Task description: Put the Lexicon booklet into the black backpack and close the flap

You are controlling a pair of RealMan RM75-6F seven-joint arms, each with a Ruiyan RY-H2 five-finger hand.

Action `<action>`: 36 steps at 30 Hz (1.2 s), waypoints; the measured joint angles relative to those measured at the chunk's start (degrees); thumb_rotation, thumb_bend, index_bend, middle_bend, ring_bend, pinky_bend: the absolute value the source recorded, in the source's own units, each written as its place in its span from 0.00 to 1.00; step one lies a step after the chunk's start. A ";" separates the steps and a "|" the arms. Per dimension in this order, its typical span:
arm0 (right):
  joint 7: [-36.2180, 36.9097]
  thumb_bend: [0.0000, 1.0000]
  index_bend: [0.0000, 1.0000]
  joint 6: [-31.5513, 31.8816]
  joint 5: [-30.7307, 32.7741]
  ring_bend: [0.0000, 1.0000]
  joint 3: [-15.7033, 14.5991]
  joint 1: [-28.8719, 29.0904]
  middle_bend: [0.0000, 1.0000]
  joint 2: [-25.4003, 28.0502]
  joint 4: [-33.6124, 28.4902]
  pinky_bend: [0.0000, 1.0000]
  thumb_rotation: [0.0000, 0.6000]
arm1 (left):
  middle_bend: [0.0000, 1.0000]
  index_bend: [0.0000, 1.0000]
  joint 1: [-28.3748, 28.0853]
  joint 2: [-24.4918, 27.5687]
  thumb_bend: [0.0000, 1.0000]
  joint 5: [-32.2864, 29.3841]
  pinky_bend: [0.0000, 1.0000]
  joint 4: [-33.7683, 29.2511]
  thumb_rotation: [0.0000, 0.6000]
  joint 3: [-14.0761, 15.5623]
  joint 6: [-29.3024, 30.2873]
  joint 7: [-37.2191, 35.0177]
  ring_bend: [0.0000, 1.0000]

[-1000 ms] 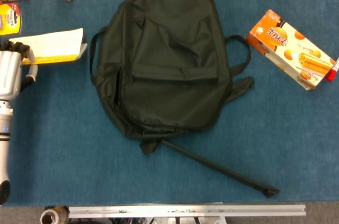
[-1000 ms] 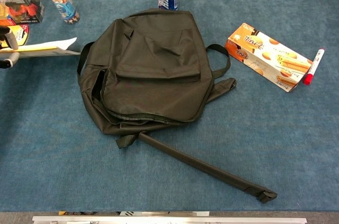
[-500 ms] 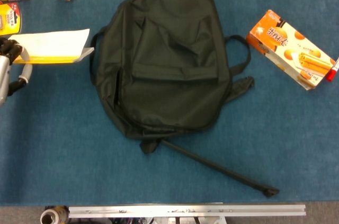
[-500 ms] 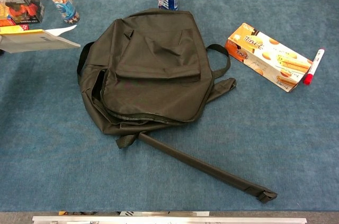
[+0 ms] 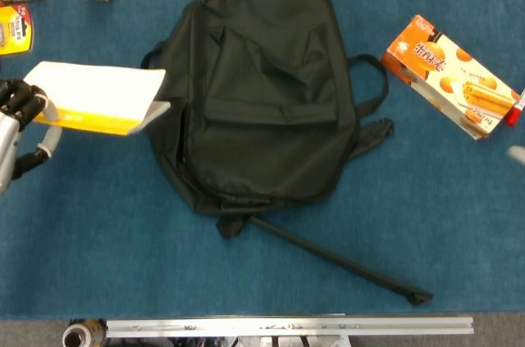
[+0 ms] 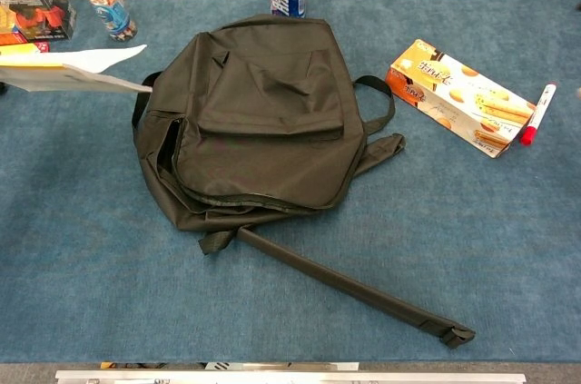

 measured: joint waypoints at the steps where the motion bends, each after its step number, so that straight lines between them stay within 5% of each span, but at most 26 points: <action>1: -0.11 0.00 0.12 -1.61 0.10 0.11 0.04 1.03 0.29 0.02 -0.68 0.24 1.00 | 0.50 0.64 0.16 0.29 0.39 0.39 0.38 -0.36 1.00 0.21 0.26 0.13 0.39; 8: -2.71 0.00 0.12 -13.42 3.96 0.11 0.77 10.35 0.29 -2.71 -4.67 0.24 1.00 | 0.50 0.64 1.63 1.79 0.39 3.02 0.38 -2.30 1.00 1.53 2.65 1.01 0.39; 15: -11.63 0.00 0.12 -18.77 12.35 0.11 0.90 18.18 0.29 -11.85 -4.94 0.24 1.00 | 0.50 0.64 2.99 2.69 0.39 3.85 0.38 -2.63 1.00 2.20 4.03 0.79 0.39; 28: -28.69 0.00 0.13 -17.17 30.12 0.11 0.28 28.91 0.29 -31.52 1.84 0.24 1.00 | 0.50 0.64 4.41 3.04 0.39 5.54 0.37 -0.98 1.00 3.11 5.60 -0.51 0.39; 36: -35.50 0.00 0.13 -12.96 35.25 0.11 0.20 33.80 0.29 -41.50 7.69 0.24 1.00 | 0.50 0.65 4.73 3.28 0.39 7.02 0.37 -0.60 1.00 3.60 6.16 -0.71 0.39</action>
